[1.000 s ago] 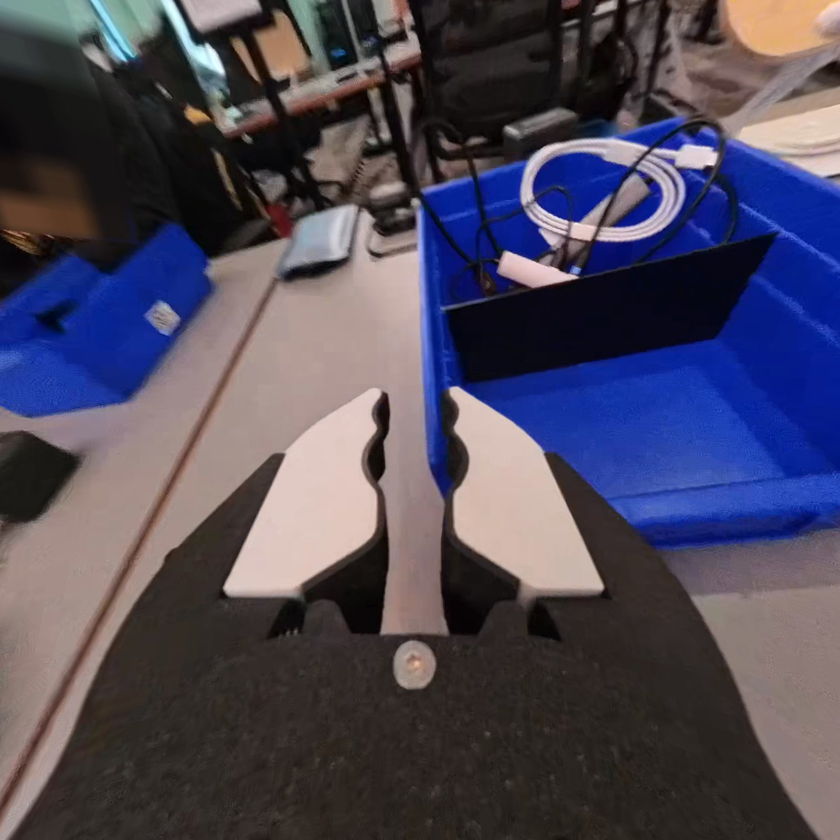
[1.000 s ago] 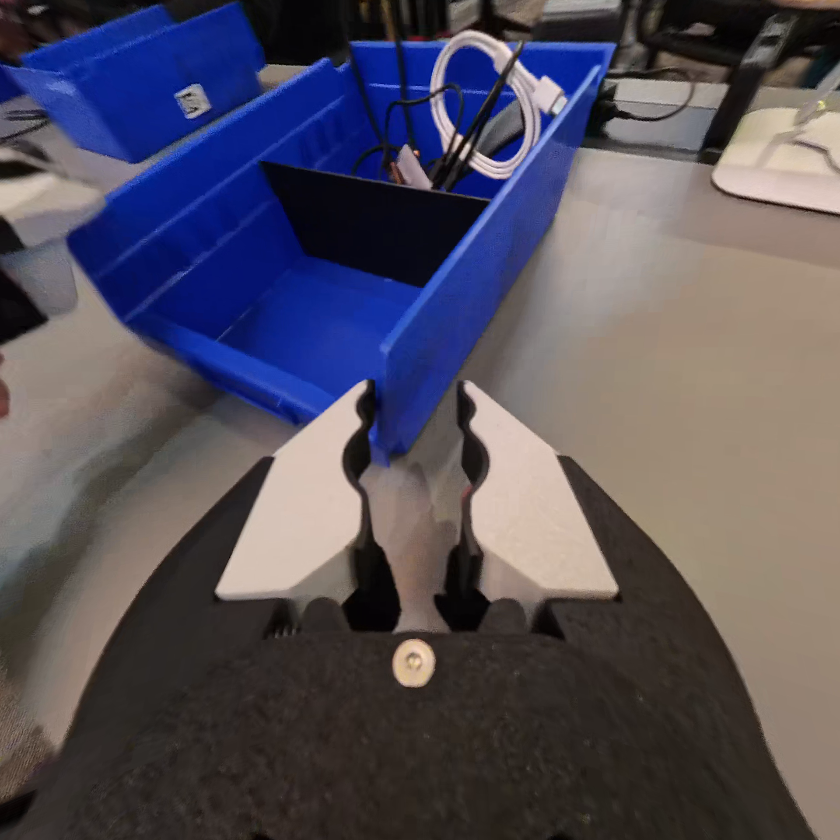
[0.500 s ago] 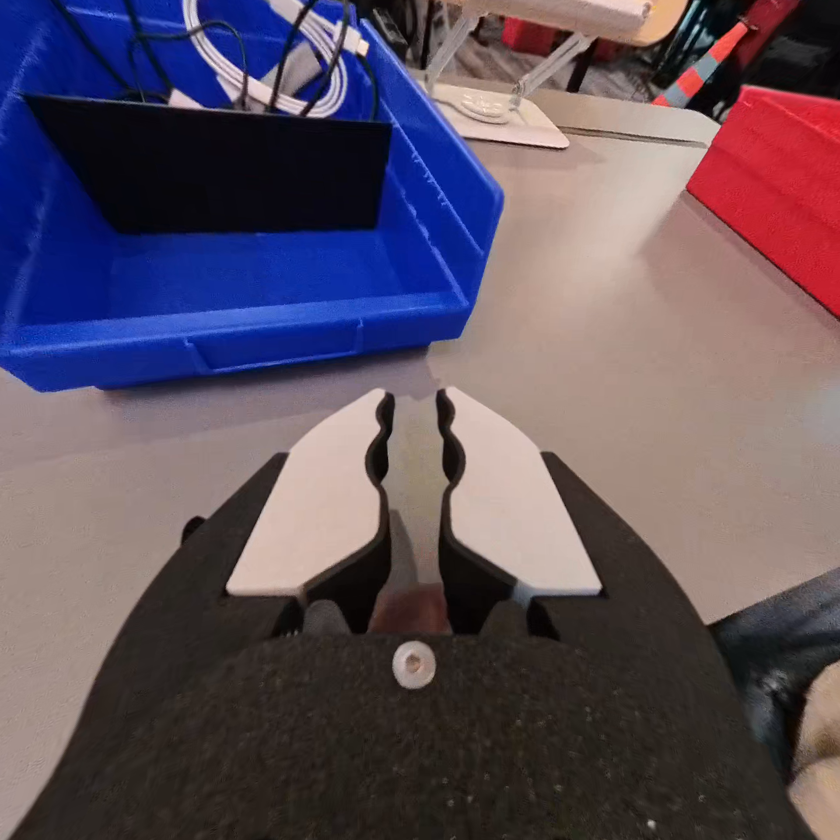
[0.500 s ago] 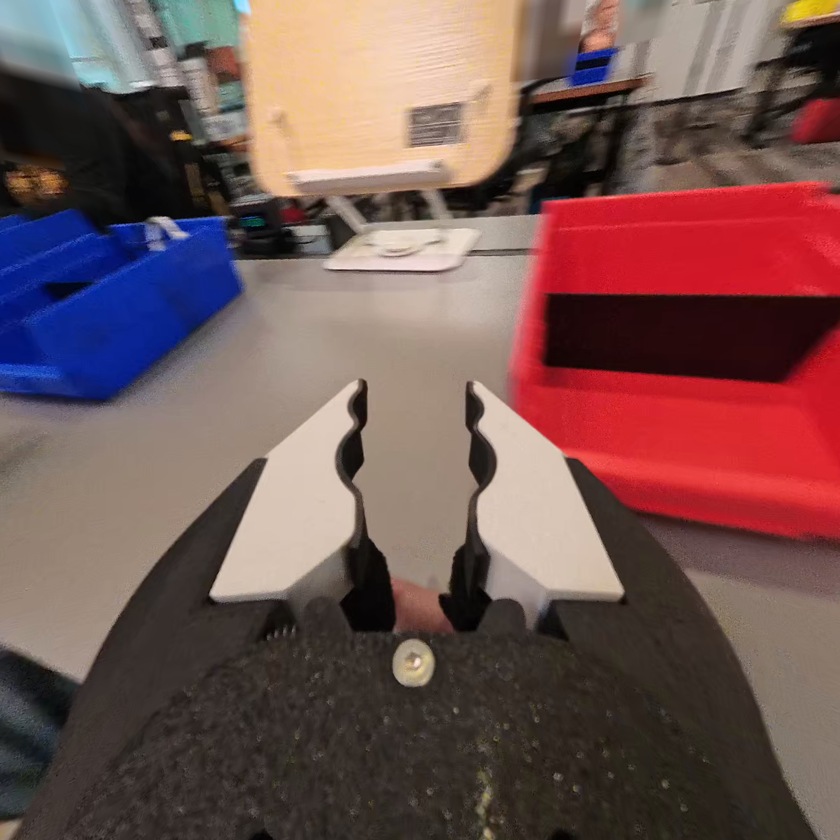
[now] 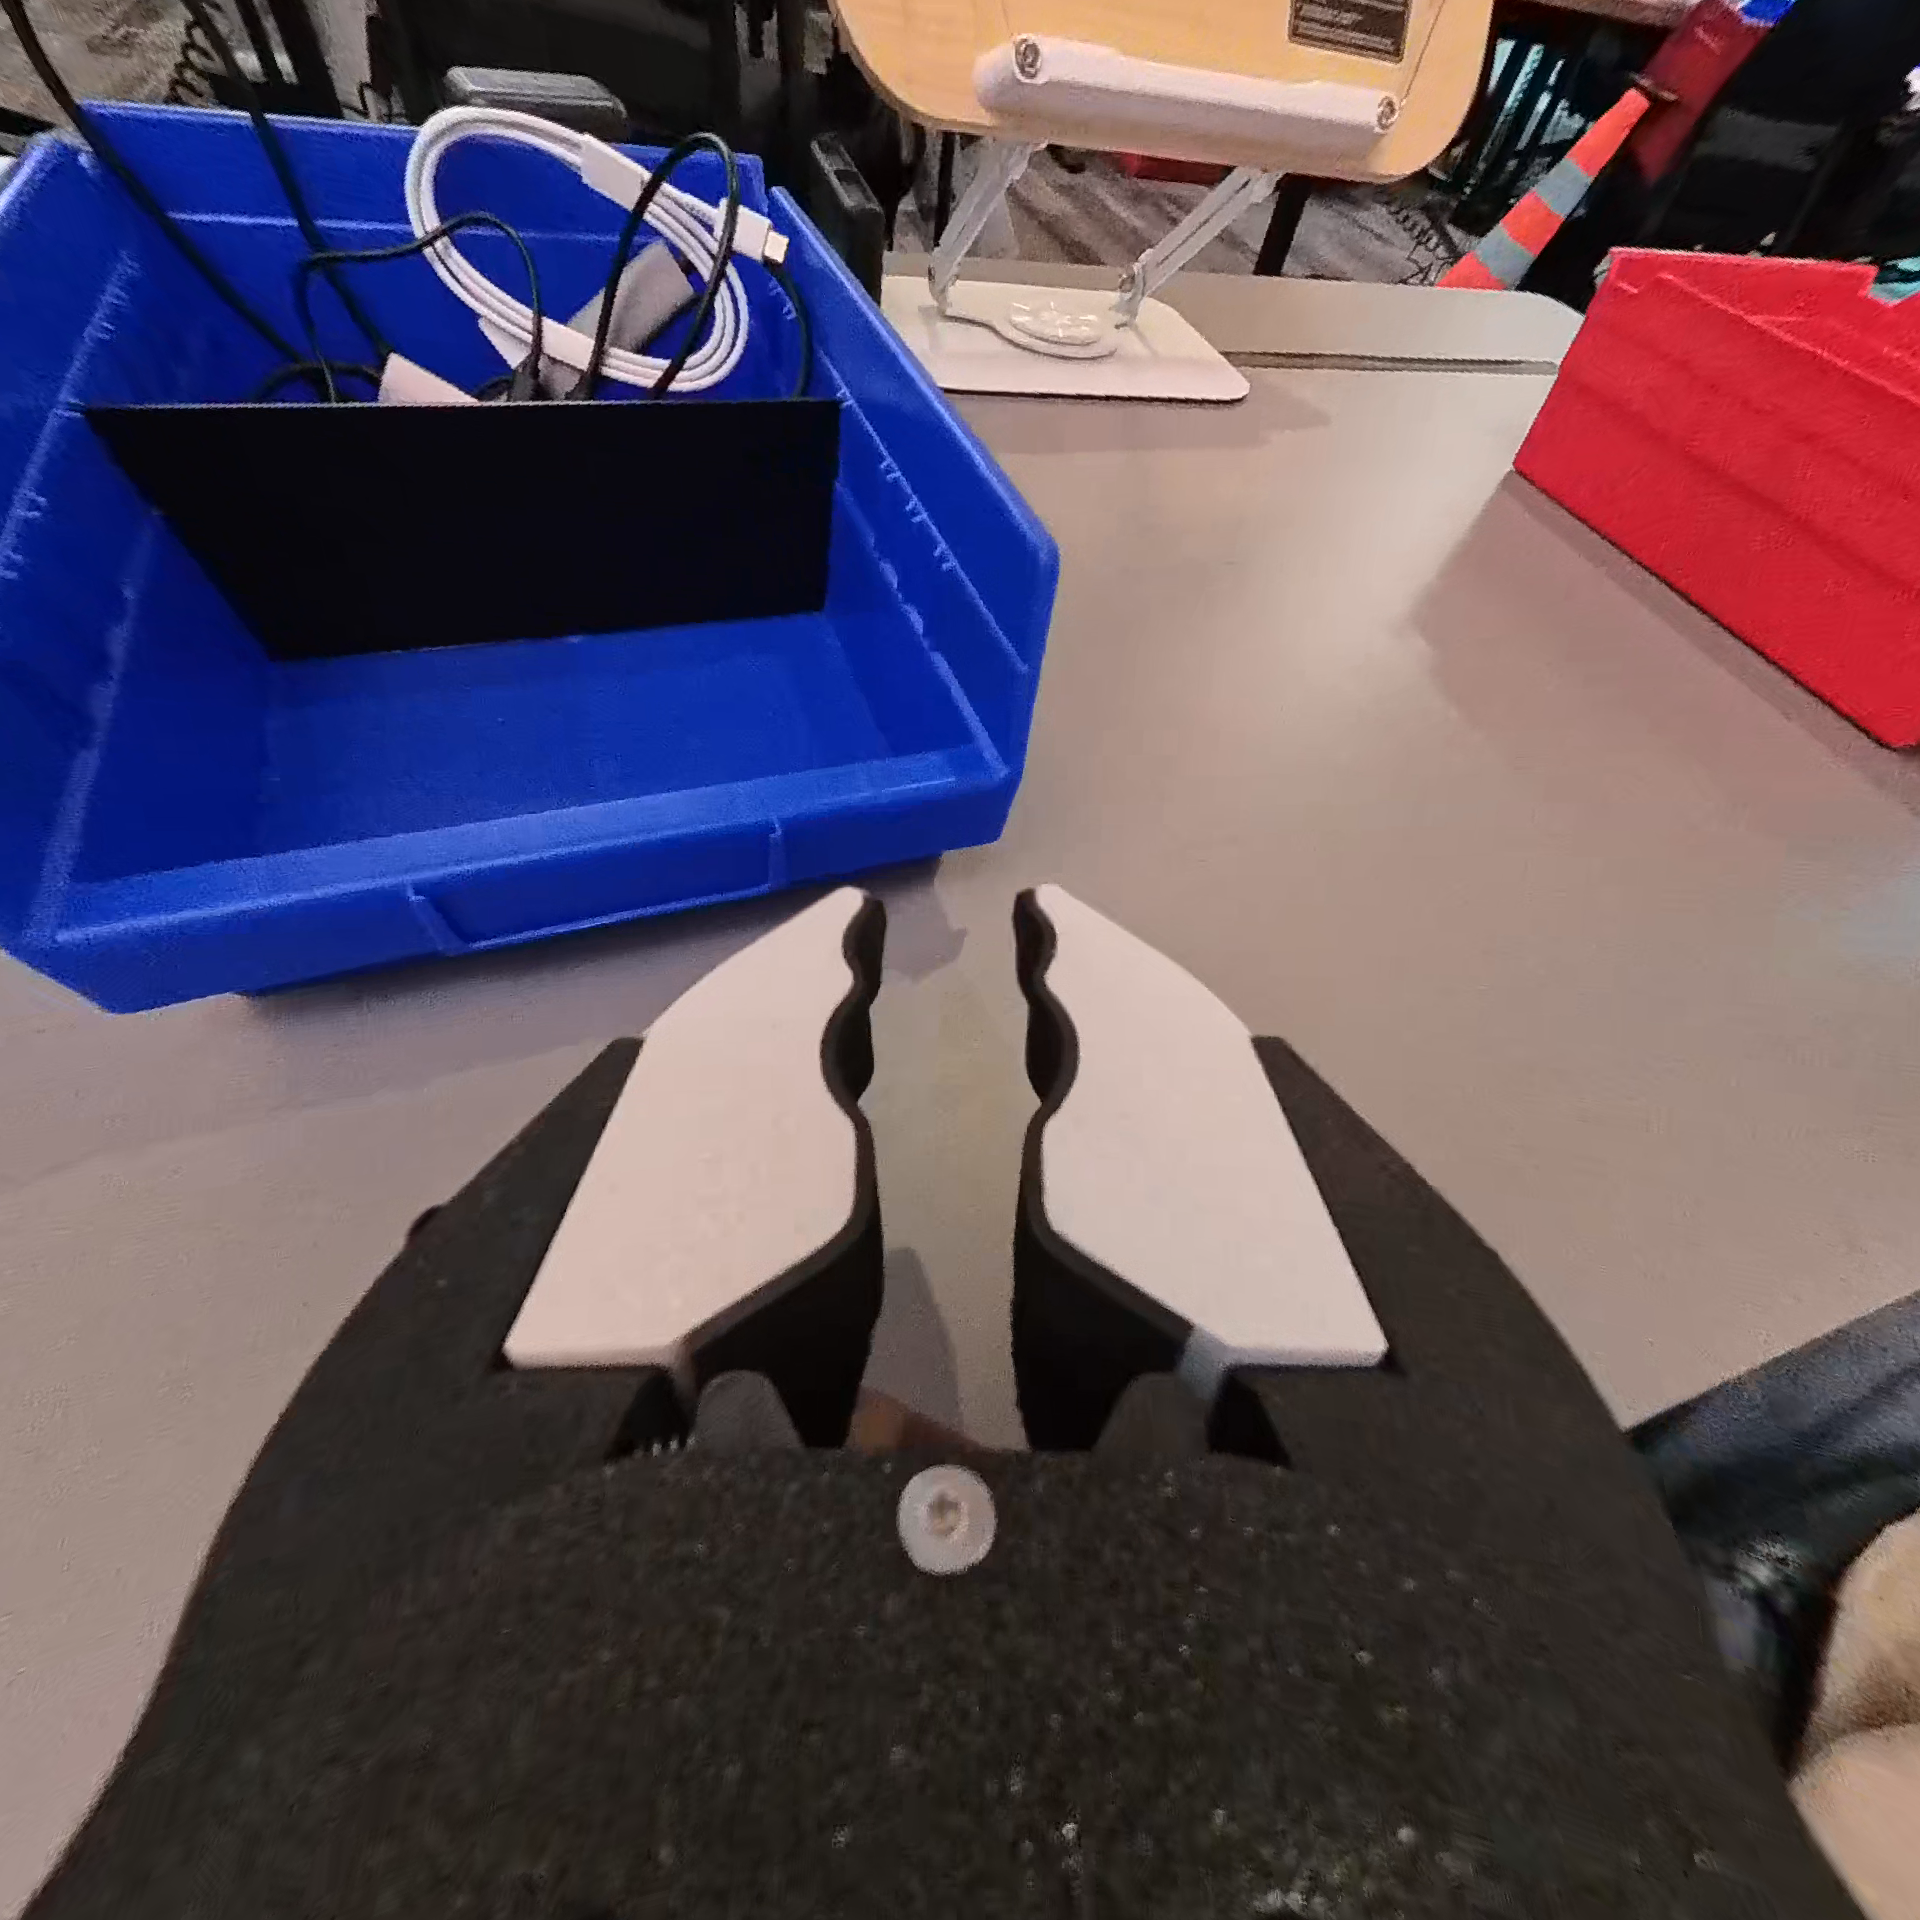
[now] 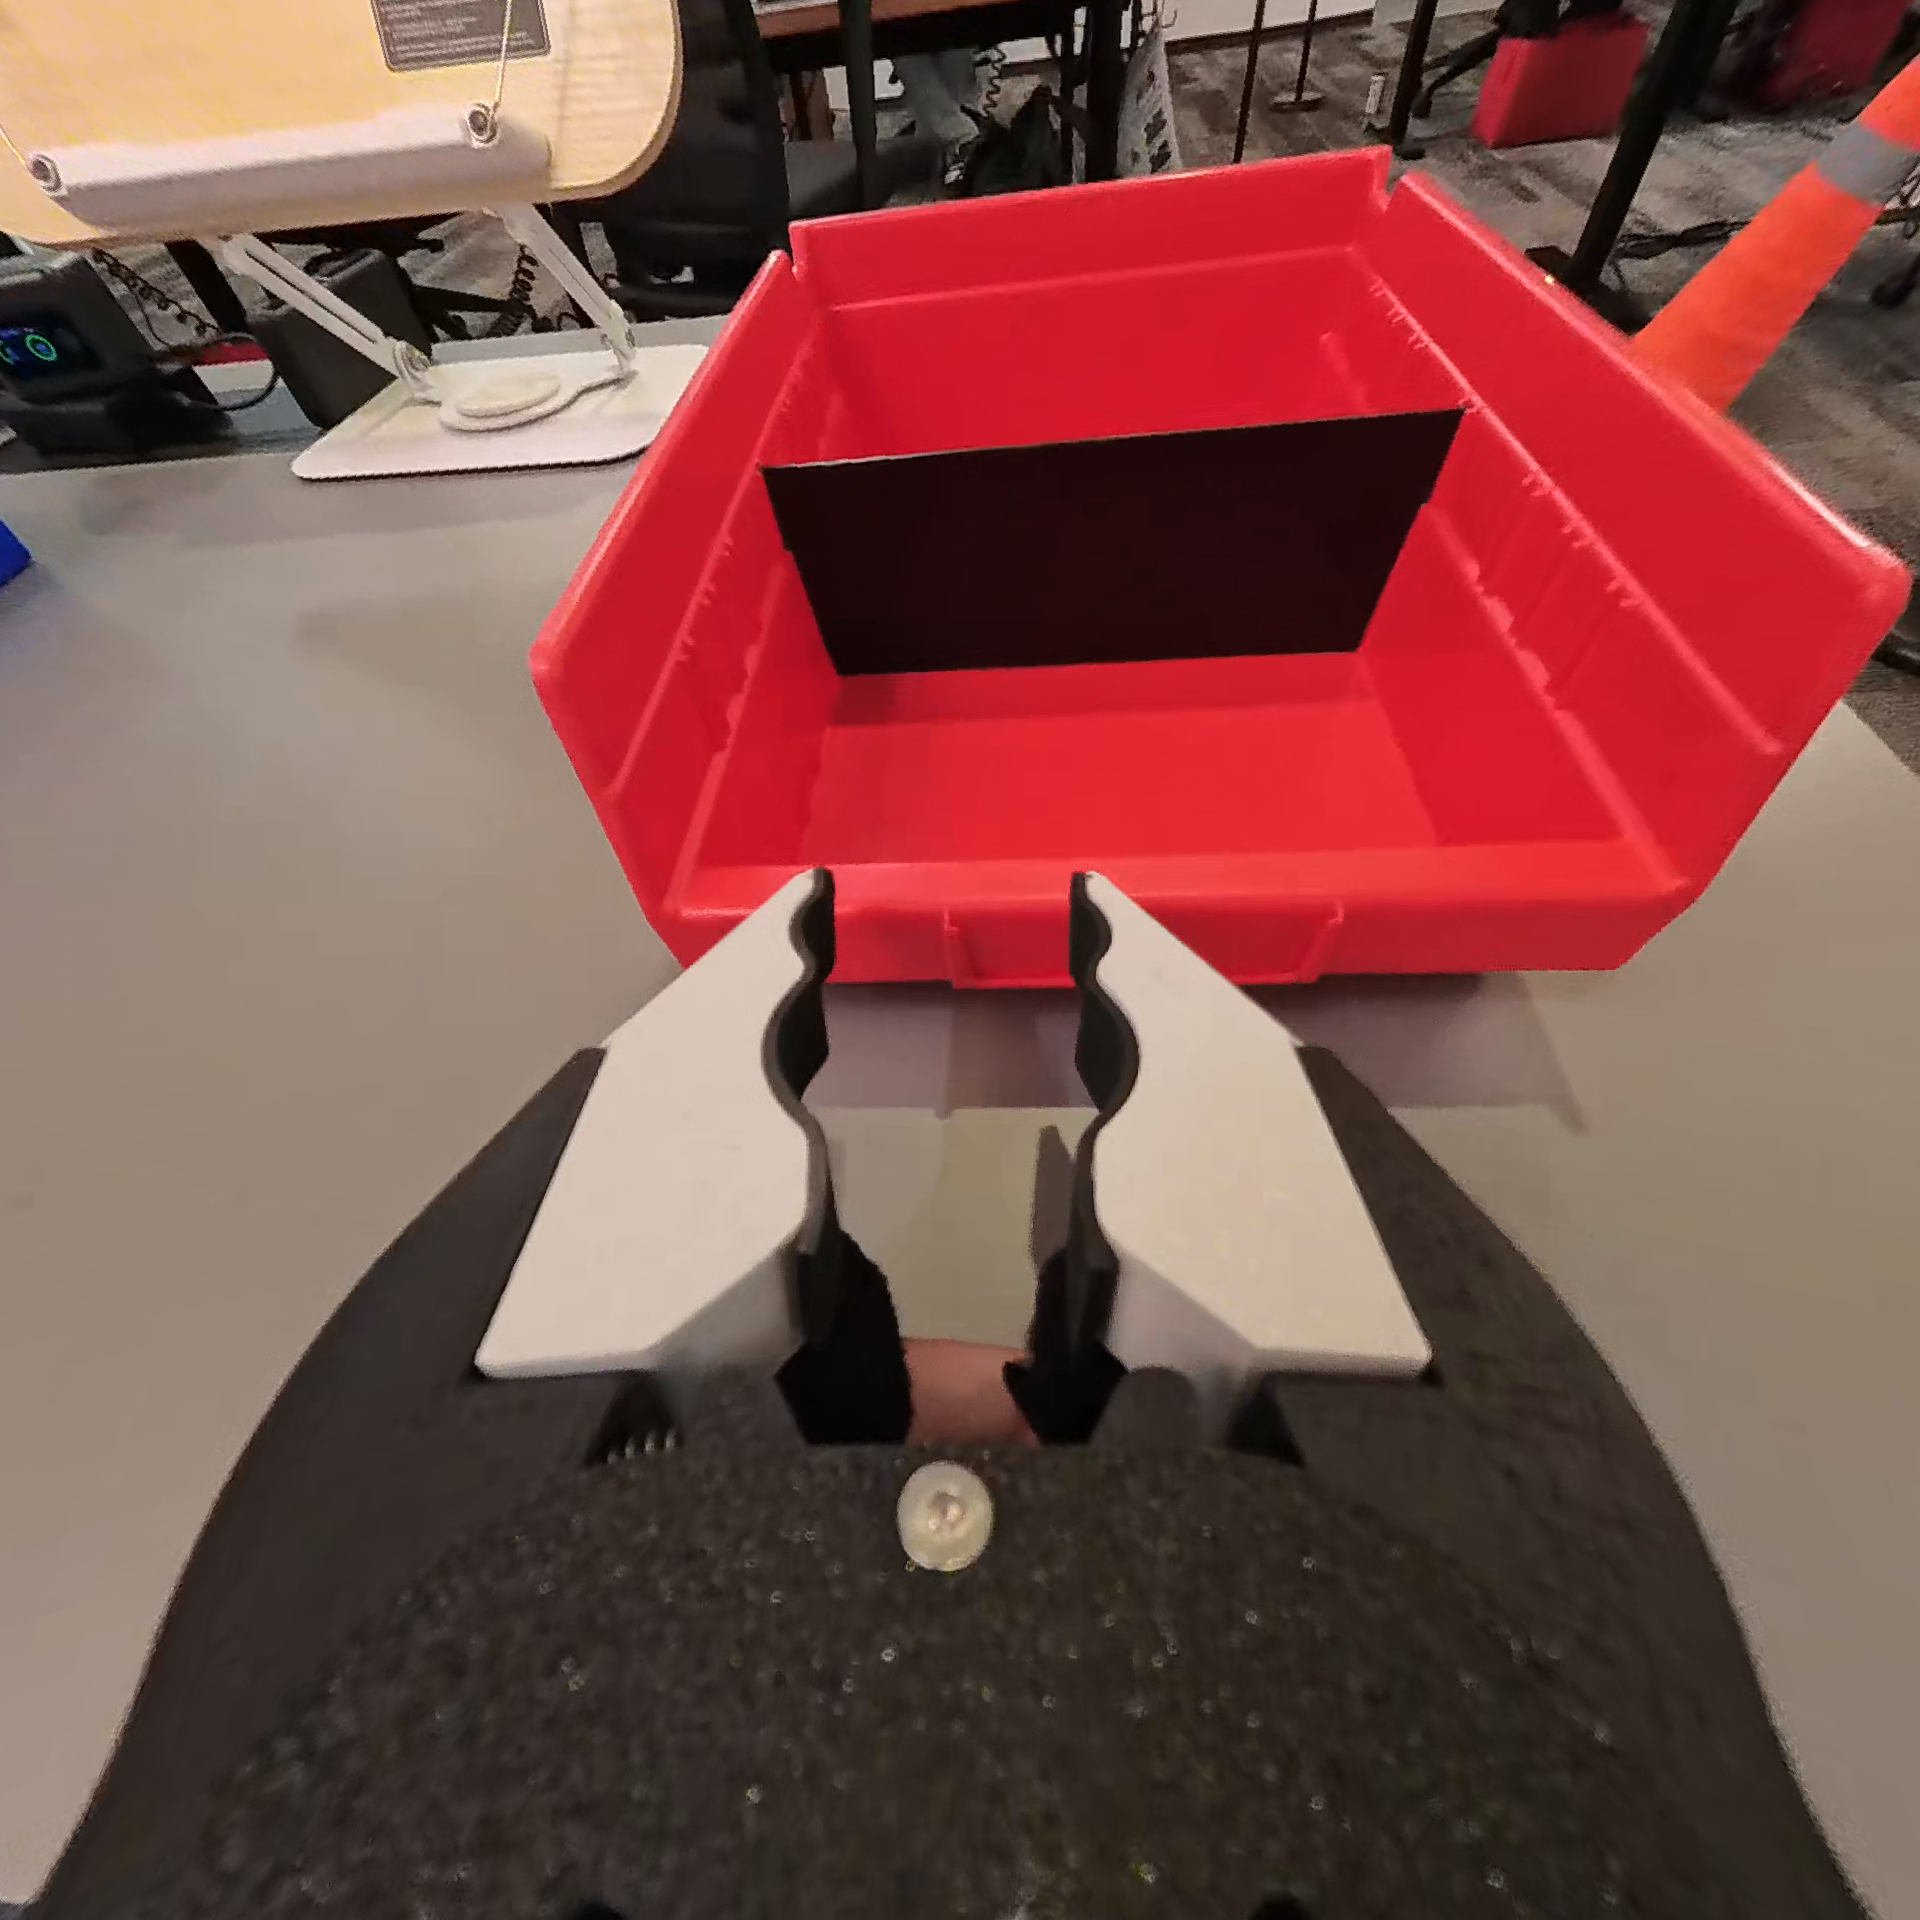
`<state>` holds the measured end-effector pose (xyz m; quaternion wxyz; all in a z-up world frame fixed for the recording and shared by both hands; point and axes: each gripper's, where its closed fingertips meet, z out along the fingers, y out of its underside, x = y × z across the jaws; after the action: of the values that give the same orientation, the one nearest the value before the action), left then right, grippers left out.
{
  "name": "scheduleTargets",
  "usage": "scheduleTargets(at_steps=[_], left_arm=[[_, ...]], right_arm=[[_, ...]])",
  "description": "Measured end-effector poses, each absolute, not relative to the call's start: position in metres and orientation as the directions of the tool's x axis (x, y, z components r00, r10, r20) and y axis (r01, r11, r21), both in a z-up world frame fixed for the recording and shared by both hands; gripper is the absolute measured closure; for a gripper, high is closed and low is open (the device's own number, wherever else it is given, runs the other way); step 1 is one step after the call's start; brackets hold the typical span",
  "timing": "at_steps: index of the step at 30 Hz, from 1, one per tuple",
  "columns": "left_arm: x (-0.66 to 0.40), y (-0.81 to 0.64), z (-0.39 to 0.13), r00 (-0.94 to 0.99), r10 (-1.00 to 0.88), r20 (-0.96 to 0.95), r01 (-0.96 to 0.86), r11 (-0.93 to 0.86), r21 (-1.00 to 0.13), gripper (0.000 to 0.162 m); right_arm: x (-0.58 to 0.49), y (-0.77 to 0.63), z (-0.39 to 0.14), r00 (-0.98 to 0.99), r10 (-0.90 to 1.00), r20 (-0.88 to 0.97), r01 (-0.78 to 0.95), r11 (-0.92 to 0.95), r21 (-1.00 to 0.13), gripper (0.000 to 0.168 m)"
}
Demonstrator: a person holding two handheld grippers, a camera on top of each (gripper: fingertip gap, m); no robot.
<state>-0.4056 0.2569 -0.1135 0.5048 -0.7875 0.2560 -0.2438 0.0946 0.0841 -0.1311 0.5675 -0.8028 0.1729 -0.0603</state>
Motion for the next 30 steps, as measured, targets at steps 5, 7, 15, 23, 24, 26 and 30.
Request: scheduleTargets(at_steps=[5, 7, 15, 23, 24, 26, 30], left_arm=[[-0.409, 0.253, -0.115, 0.746, -0.635, 0.2, -0.13, -0.434, -0.891, 0.139], [-0.407, 0.253, -0.116, 0.736, -0.648, 0.197, -0.144, -0.435, -0.889, 0.137], [-0.384, 0.237, -0.097, 0.605, -0.767, 0.215, -0.127, -0.359, -0.925, 0.115], [-0.375, 0.214, -0.163, 0.529, -0.835, 0.151, -0.47, -0.437, -0.767, 0.105], [-0.374, 0.215, -0.161, 0.527, -0.84, 0.127, -0.478, -0.417, -0.773, 0.104], [-0.371, 0.219, -0.148, 0.528, -0.845, 0.084, -0.451, -0.363, -0.815, 0.105], [-0.365, 0.215, -0.124, 0.434, -0.884, 0.171, -0.373, -0.349, -0.86, 0.108]], right_arm=[[0.083, 0.086, -0.133, 0.941, -0.321, -0.105, -0.209, -0.31, -0.927, 0.125], [0.074, 0.088, -0.131, 0.949, -0.298, -0.105, -0.199, -0.308, -0.93, 0.125], [0.02, 0.104, -0.117, 0.99, -0.128, -0.064, -0.098, -0.284, -0.954, 0.125], [-0.046, 0.121, -0.125, 0.996, 0.087, -0.002, 0.026, -0.317, -0.948, 0.125], [-0.051, 0.122, -0.126, 0.994, 0.107, -0.012, 0.023, -0.32, -0.947, 0.125], [-0.055, 0.125, -0.128, 0.992, 0.121, -0.031, 0.012, -0.334, -0.943, 0.125], [-0.054, 0.132, -0.126, 0.988, 0.126, -0.089, -0.043, -0.326, -0.945, 0.125]])
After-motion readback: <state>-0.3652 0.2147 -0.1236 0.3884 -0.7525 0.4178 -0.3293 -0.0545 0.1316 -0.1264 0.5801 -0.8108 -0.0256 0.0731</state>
